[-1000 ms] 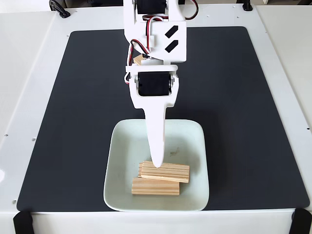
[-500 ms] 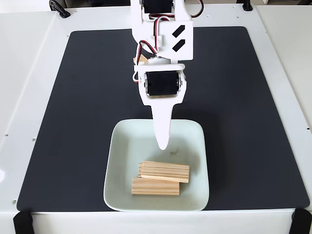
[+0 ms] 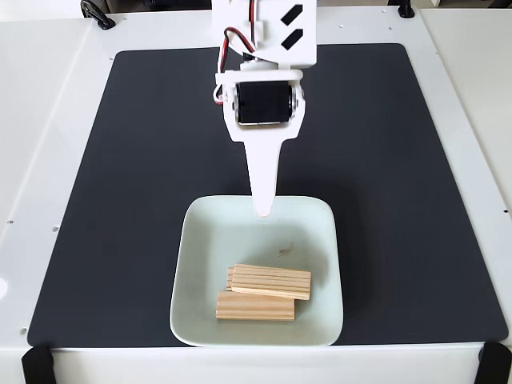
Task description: Pick up the wooden block and place them on the plate.
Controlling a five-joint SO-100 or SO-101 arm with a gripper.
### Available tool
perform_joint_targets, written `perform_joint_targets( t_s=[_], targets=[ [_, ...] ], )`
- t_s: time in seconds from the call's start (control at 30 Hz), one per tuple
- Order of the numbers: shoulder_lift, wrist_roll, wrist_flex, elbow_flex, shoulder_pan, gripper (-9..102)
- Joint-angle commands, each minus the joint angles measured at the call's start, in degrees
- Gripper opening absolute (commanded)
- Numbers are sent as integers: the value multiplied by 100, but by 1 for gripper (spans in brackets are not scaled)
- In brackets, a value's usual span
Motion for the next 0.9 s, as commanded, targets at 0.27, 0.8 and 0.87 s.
perform_joint_targets(
  t_s=[0.27, 0.8, 0.87],
  targets=[
    [3990, 62, 554, 3524, -334, 0],
    [9668, 729, 483, 8640, 9, 0],
    [9923, 1099, 519, 8754, 220, 0]
  ],
)
